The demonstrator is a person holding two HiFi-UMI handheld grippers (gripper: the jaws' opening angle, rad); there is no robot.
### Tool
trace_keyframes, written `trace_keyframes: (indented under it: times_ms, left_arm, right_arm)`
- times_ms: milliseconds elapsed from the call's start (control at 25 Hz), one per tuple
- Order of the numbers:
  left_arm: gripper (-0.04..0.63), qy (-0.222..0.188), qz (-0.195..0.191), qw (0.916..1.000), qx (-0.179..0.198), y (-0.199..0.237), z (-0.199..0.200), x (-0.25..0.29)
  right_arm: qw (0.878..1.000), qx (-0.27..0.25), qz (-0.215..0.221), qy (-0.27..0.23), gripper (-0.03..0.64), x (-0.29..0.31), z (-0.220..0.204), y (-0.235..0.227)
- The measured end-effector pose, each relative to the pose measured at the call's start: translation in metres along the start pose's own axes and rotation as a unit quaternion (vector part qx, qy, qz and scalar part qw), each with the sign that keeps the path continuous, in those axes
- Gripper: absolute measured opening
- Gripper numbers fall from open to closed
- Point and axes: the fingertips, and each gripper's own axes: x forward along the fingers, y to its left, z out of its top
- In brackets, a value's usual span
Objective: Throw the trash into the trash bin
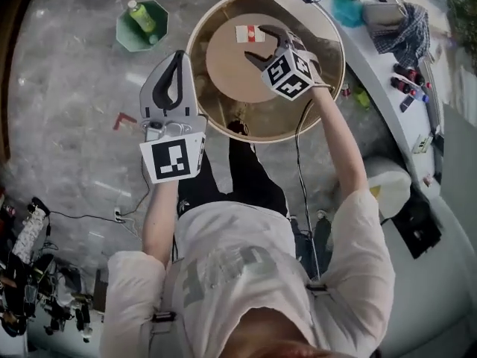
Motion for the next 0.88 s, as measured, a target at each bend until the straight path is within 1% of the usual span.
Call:
trace_keyframes:
  times_ms: [80, 200, 280, 320, 440, 640, 800, 840, 880]
  left_arm:
    - [0.012, 0.005, 0.01, 0.9999, -0.009, 0.006, -0.02, 0.003]
    - [0.012, 0.005, 0.025, 0.9995, -0.019, 0.016, -0.036, -0.002]
    - [0.012, 0.009, 0.036, 0.9988, -0.031, 0.024, -0.043, -0.005]
    - [0.011, 0.011, 0.041, 0.9985, -0.034, 0.028, -0.047, -0.007]
    - [0.011, 0.014, 0.047, 0.9983, -0.031, 0.039, -0.052, -0.008]
    - [0.011, 0.014, 0.06, 0.9977, -0.028, 0.061, -0.059, -0.011]
    - [0.012, 0.011, 0.075, 0.9969, -0.024, 0.074, -0.064, -0.016]
    - [0.012, 0.013, 0.076, 0.9968, -0.02, 0.075, -0.064, -0.018]
    - [0.011, 0.014, 0.077, 0.9967, -0.018, 0.077, -0.064, -0.02]
  right_arm:
    - [0.996, -0.064, 0.034, 0.06, 0.298, 0.032, -0.027, 0.002]
    - [0.977, -0.151, 0.054, 0.142, 0.298, 0.058, -0.063, -0.007]
    - [0.965, -0.189, 0.064, 0.172, 0.298, 0.068, -0.075, -0.013]
    - [0.962, -0.195, 0.07, 0.179, 0.298, 0.072, -0.078, -0.014]
    - [0.958, -0.192, 0.087, 0.195, 0.298, 0.083, -0.081, -0.015]
    - [0.939, -0.232, 0.106, 0.229, 0.298, 0.102, -0.091, -0.011]
    - [0.931, -0.229, 0.116, 0.258, 0.296, 0.106, -0.095, -0.011]
    - [0.93, -0.227, 0.117, 0.266, 0.273, 0.105, -0.095, -0.012]
    - [0.93, -0.225, 0.116, 0.268, 0.273, 0.103, -0.093, -0.013]
